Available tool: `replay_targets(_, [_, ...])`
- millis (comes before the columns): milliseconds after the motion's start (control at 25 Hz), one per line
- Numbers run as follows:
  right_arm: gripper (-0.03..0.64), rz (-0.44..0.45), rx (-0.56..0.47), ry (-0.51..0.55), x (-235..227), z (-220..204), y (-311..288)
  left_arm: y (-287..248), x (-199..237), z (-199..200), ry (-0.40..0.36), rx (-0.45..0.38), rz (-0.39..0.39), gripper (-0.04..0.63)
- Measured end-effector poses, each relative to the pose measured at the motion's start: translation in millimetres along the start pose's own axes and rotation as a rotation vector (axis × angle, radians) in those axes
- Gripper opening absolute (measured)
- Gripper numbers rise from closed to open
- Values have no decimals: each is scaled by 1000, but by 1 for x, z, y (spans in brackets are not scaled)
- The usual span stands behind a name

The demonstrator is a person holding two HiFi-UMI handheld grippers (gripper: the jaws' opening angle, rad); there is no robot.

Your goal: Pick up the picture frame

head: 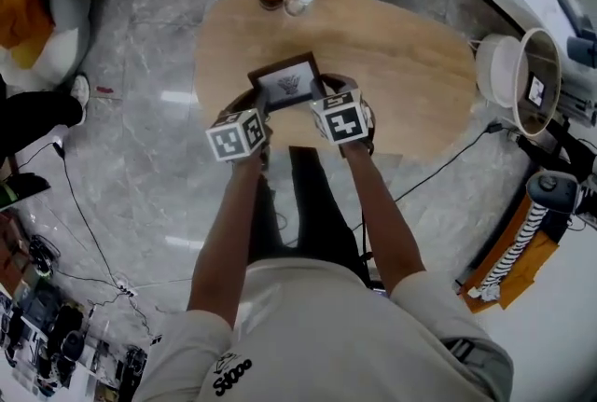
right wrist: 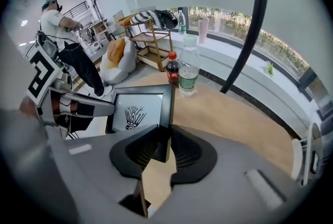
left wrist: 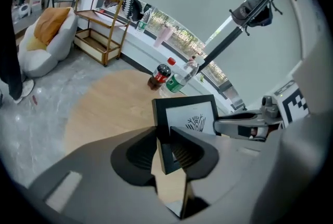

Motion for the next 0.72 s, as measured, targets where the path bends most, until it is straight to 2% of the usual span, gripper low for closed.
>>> replay_targets(560, [84, -117, -160, -100, 43, 7, 99, 78, -46, 25, -248, -45, -92, 84])
replay_targets(720, [84, -144, -197, -129, 54, 5, 124, 100, -58, 25, -297, -59, -120, 84])
Point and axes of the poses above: the fingertips, and each gripper's own axes: y backward along the fingers, x to its left, z out of its top, the point moved 7 cm from there along y, backward along the fingers, and after that the axes turned 11 degrees about y, right-handed, at the moved point
